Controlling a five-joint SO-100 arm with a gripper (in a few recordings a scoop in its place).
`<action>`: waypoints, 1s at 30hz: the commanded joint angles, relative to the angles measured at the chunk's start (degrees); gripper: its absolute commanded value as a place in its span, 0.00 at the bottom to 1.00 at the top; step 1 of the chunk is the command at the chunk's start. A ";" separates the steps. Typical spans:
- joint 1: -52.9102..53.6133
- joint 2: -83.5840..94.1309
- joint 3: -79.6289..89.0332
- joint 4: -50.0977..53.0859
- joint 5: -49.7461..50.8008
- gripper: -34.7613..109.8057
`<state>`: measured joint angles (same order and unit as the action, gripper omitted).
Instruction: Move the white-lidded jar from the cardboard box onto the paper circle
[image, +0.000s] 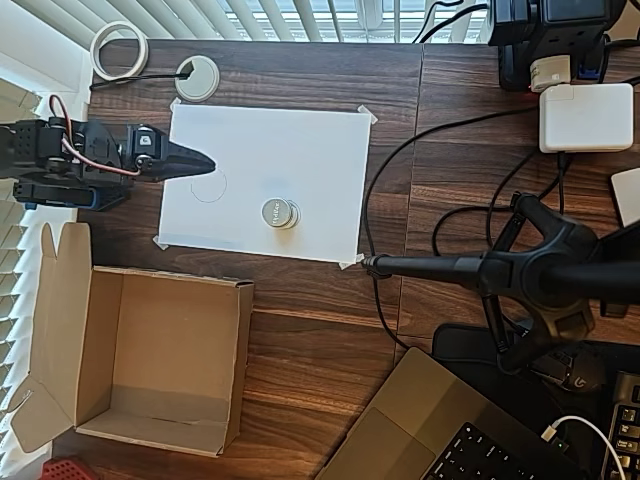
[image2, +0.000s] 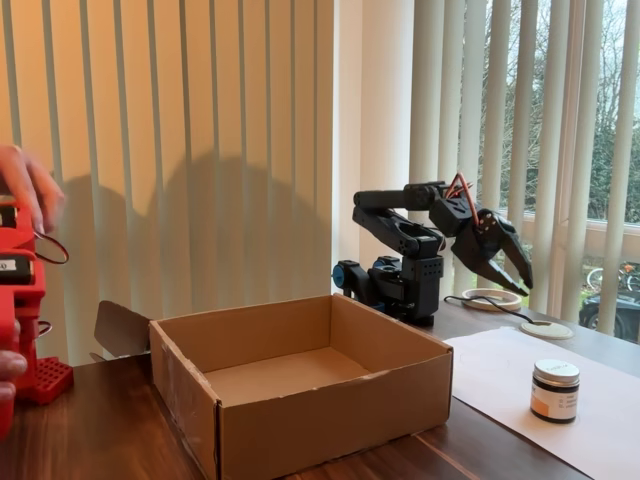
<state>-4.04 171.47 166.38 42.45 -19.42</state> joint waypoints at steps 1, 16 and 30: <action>-1.58 6.42 1.05 4.92 2.72 0.24; -2.29 18.46 7.82 19.25 8.44 0.24; -0.62 24.17 9.84 22.76 9.58 0.24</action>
<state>-5.10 192.04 176.92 64.69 -9.76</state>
